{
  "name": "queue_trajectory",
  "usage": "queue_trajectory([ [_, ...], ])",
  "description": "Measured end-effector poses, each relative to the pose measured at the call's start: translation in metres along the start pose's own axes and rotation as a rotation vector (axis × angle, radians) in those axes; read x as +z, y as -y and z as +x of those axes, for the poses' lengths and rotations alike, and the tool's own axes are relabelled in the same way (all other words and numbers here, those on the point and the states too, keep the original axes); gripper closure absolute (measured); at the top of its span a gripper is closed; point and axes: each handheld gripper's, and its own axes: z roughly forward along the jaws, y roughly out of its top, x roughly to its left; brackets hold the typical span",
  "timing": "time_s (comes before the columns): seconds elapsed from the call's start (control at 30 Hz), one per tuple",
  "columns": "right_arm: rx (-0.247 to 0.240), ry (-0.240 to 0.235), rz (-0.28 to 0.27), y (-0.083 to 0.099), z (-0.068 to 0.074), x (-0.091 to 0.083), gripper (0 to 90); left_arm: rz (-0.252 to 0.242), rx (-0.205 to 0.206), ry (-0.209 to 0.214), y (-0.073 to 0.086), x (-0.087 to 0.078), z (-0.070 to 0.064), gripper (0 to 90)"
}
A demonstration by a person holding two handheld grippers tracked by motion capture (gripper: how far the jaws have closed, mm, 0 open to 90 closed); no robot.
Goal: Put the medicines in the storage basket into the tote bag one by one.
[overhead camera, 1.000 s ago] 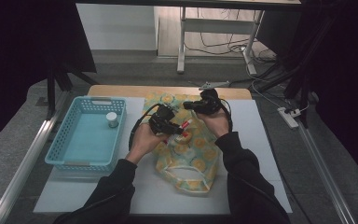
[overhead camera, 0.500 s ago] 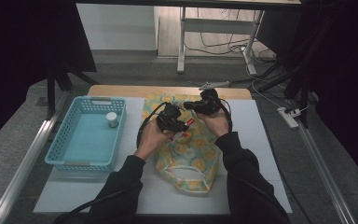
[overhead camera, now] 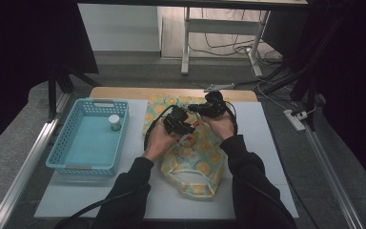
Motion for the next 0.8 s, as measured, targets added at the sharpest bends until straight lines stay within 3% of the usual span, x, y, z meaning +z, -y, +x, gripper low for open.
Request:
queue_trajectory([
  [0.3,0.004,0.005,0.004,0.002,-0.001,0.001,90.0,0.019,0.009,-0.022,0.004,0.013,0.006,73.2],
  [0.33,0.004,0.005,0.004,0.002,-0.001,0.001,90.0,0.004,0.003,-0.015,0.005,0.014,0.006,72.2],
  [0.57,0.006,0.007,0.005,0.003,-0.002,0.001,90.0,-0.027,-0.003,-0.015,0.005,0.009,0.008,59.2],
  [0.8,0.004,0.005,0.002,0.003,-0.002,0.0,90.0,-0.027,-0.01,-0.003,0.007,0.0,0.006,46.4],
])
